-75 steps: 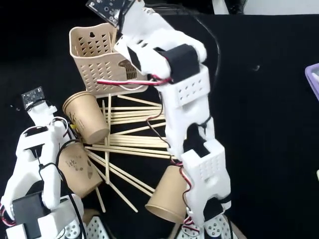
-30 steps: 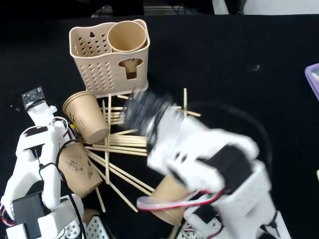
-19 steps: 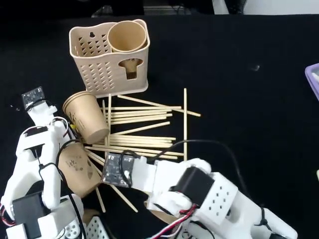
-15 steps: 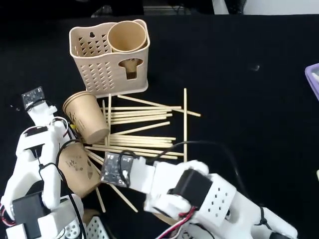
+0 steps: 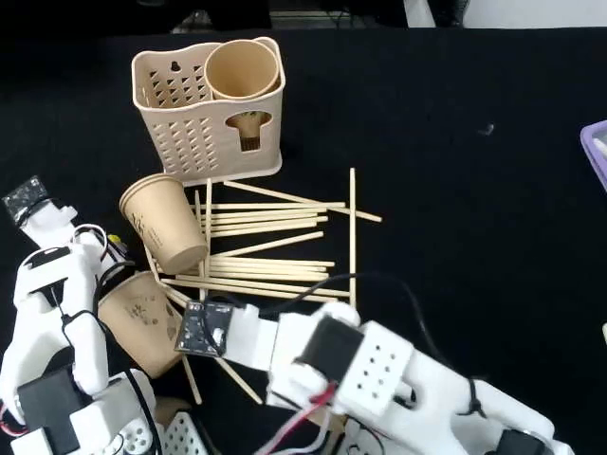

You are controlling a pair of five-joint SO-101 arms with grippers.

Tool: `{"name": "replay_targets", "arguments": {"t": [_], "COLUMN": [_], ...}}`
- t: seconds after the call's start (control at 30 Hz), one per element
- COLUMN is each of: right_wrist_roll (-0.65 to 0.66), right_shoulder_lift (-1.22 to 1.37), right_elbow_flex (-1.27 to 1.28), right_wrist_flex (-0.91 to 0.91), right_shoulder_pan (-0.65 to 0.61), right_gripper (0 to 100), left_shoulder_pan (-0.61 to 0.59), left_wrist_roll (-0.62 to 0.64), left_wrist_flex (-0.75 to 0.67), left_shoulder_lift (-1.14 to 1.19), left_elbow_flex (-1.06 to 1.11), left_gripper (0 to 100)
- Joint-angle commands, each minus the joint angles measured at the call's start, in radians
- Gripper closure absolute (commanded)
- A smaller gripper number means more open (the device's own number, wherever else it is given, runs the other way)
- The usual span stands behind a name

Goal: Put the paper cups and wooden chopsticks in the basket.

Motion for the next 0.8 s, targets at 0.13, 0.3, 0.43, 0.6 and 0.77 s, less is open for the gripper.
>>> {"name": "replay_targets", "arguments": {"t": [0.13,0.3,0.43,0.6,0.77], "right_wrist_roll": [0.015,0.023,0.061,0.157,0.298], "right_shoulder_lift": [0.177,0.283,0.323,0.321,0.306], "right_elbow_flex": [-0.074,-0.101,-0.105,-0.13,-0.143], "right_wrist_flex": [0.0,0.009,0.009,0.011,0.011], "right_shoulder_pan": [-0.041,-0.012,0.072,0.245,0.462], "right_gripper": [74.3,74.3,74.4,74.4,74.4], "left_shoulder_pan": [-0.012,-0.012,-0.012,-0.012,-0.012], "left_wrist_roll": [0.008,0.008,0.008,0.008,0.008], "left_wrist_flex": [-0.015,-0.015,-0.015,-0.015,-0.015], "left_shoulder_lift": [-0.008,-0.008,-0.008,-0.008,-0.008], "left_elbow_flex": [-0.03,-0.03,-0.03,-0.03,-0.03], "left_gripper": [78,78,78,78,78]}}
